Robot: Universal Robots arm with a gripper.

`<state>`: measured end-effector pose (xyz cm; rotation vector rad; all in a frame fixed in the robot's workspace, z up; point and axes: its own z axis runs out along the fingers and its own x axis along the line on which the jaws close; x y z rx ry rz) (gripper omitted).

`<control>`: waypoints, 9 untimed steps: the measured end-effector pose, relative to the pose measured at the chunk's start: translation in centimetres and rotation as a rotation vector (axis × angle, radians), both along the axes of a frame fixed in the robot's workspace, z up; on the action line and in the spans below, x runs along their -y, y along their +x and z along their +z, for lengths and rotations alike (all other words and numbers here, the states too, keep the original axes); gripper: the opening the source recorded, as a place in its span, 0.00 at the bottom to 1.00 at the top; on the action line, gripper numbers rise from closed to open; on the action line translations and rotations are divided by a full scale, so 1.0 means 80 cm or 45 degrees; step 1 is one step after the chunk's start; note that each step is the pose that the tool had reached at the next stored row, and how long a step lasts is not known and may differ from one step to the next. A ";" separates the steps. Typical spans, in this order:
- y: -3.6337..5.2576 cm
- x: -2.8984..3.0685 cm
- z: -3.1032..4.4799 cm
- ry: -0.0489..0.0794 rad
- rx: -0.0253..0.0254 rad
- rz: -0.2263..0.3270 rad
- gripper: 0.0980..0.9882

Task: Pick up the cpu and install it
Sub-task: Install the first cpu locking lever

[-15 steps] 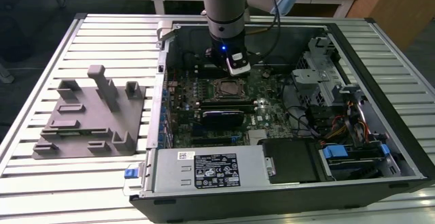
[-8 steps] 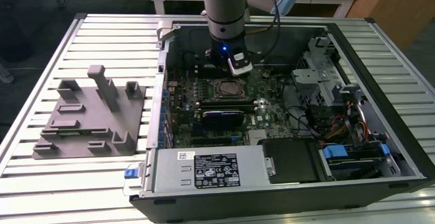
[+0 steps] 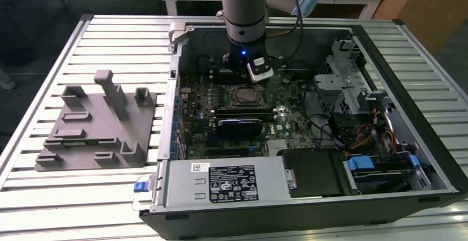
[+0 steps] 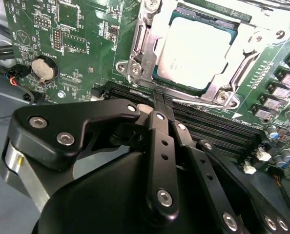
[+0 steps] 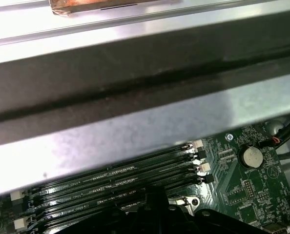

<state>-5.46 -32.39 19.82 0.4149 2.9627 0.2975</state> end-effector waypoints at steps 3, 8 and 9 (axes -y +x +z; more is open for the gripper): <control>0.000 -0.0001 -0.0001 0.000 0.0000 -0.002 0.01; 0.000 -0.0021 -0.0009 0.000 -0.0001 -0.042 0.01; 0.000 -0.0028 -0.0010 0.000 -0.0001 -0.044 0.01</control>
